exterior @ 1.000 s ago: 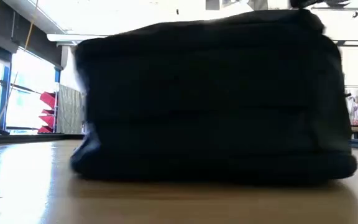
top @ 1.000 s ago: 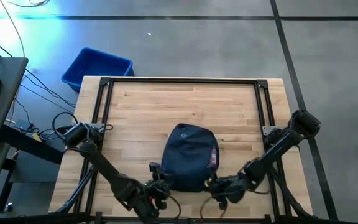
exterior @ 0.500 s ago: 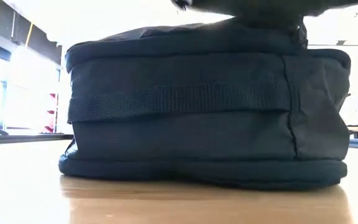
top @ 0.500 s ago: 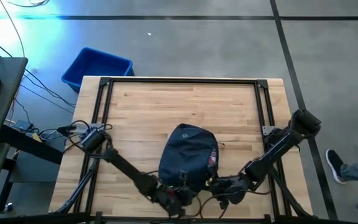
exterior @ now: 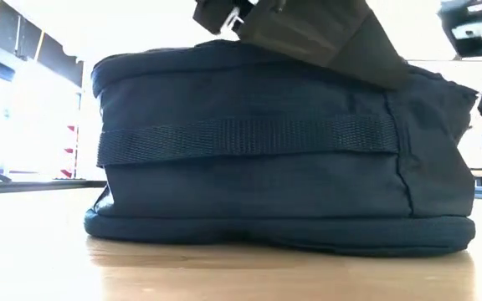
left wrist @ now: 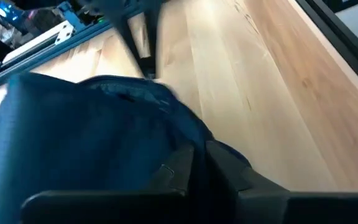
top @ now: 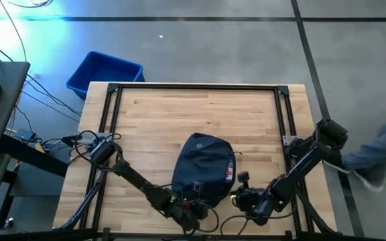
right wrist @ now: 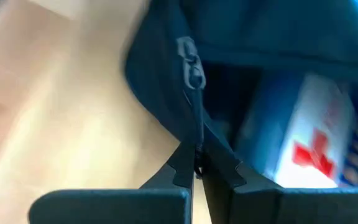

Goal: Unpack backpack
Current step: Close the blue backpack

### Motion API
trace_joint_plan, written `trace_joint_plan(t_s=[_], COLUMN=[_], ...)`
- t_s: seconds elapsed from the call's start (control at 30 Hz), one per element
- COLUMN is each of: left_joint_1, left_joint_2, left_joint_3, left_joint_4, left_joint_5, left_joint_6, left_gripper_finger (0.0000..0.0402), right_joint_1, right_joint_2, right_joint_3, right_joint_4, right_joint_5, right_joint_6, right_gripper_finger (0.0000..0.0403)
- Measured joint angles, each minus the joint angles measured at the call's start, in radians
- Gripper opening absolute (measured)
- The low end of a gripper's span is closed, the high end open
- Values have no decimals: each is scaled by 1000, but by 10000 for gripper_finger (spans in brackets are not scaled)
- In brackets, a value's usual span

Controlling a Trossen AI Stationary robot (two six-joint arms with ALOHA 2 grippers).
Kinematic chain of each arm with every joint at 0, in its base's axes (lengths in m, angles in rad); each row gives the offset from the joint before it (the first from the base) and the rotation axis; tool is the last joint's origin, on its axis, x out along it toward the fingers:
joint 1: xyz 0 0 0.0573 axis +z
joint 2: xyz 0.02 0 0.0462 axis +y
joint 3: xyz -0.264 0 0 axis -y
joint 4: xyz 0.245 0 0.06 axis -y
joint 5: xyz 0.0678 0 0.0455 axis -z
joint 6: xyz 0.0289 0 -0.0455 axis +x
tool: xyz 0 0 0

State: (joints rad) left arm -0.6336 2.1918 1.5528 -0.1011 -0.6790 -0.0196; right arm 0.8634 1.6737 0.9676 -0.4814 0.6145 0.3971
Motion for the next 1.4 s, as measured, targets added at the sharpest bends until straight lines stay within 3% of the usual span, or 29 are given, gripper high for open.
trace_joint_plan(t_s=[0.23, 0.4, 0.6, 0.83, 1.03, 1.4], left_joint_1=[-30, -57, -94, -102, -95, -106], left_joint_2=[0, 0, 0, 0, 0, -17], left_joint_3=[6, 45, 80, 82, 81, 84], left_joint_4=[-50, -213, -443, -667, -799, -934], left_joint_5=[-29, -31, -146, -258, -302, -363], left_joint_6=[41, -4, -149, -378, -543, -831], left_gripper_finger=[3, 2, 1, 0, 0, 18], right_joint_1=[8, 8, 32, 57, 53, 53], right_joint_2=[0, 0, -8, -194, -377, -417], right_joint_3=[2, -1, -21, -269, -432, -481], right_joint_4=[-241, -491, -713, -480, -212, 170], right_joint_5=[64, 120, 188, 192, 173, 75], right_joint_6=[133, 279, 458, 500, 428, 144], right_gripper_finger=[0, 0, 0, 0, 0, 0])
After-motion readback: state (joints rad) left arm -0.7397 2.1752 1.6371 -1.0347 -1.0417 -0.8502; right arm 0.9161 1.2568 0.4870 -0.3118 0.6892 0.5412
